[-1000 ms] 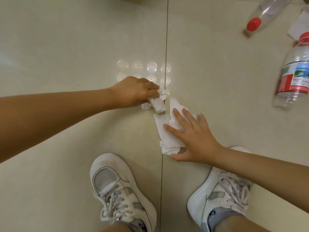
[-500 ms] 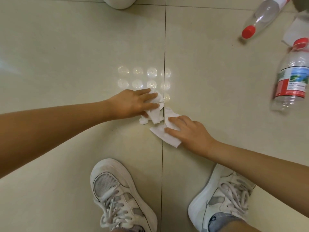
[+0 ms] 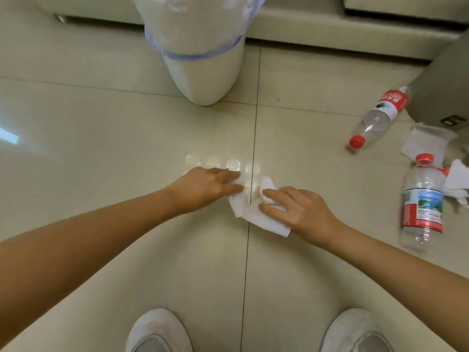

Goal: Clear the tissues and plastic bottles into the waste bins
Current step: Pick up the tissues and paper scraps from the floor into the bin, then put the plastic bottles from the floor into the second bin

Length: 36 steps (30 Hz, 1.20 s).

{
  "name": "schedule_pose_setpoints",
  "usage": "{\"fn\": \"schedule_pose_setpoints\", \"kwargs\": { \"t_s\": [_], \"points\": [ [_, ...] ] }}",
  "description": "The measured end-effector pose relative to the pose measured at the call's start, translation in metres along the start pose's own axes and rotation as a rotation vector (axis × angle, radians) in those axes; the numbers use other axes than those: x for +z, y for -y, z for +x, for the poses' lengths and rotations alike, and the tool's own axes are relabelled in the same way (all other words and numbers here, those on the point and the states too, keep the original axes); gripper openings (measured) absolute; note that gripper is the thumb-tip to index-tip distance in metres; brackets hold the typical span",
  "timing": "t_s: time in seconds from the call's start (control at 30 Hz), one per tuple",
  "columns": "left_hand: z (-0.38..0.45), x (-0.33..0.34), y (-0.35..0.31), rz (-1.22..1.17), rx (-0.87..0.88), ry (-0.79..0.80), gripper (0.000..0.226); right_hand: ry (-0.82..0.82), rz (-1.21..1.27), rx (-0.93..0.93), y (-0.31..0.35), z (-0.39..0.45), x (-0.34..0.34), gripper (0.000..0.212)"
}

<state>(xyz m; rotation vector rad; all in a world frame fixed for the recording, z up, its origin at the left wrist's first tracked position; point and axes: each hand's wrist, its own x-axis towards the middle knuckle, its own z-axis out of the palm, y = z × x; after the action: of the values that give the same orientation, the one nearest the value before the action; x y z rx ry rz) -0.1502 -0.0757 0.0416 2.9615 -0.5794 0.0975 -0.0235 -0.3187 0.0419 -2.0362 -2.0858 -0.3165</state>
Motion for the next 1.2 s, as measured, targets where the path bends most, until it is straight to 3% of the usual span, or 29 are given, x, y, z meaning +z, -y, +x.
{"fn": "schedule_pose_setpoints", "kwargs": {
  "t_s": [0.2,0.4,0.5,0.6,0.7,0.77,0.9,1.2],
  "points": [
    [0.037,-0.084,0.073,0.120,-0.216,-0.228,0.058,-0.159,-0.080,0.067,-0.068,0.092,-0.047,0.034],
    [0.071,-0.208,0.138,0.339,-0.217,-0.477,0.037,-0.529,-0.120,0.187,-0.123,0.219,-0.113,0.022],
    [0.089,-0.251,0.171,0.426,-0.253,-0.528,0.040,-0.597,-0.073,0.279,-0.139,0.280,-0.132,0.022],
    [0.104,-0.260,0.207,0.490,-0.451,-0.414,0.053,-0.425,-0.076,0.424,-0.152,0.328,-0.132,0.027],
    [0.113,-0.245,0.233,0.580,-0.650,-0.129,0.074,0.082,0.118,0.562,-0.162,0.357,-0.126,0.048],
    [0.114,-0.239,0.237,0.557,-0.689,-0.020,0.072,0.243,0.149,0.560,-0.163,0.365,-0.126,0.057],
    [0.113,-0.235,0.226,0.537,-0.661,-0.030,0.059,0.160,0.061,0.496,-0.165,0.354,-0.126,0.058],
    [0.133,-0.238,0.153,0.439,-0.551,-0.226,0.036,0.035,0.037,0.454,-0.165,0.263,-0.153,0.049]
  ]
}}
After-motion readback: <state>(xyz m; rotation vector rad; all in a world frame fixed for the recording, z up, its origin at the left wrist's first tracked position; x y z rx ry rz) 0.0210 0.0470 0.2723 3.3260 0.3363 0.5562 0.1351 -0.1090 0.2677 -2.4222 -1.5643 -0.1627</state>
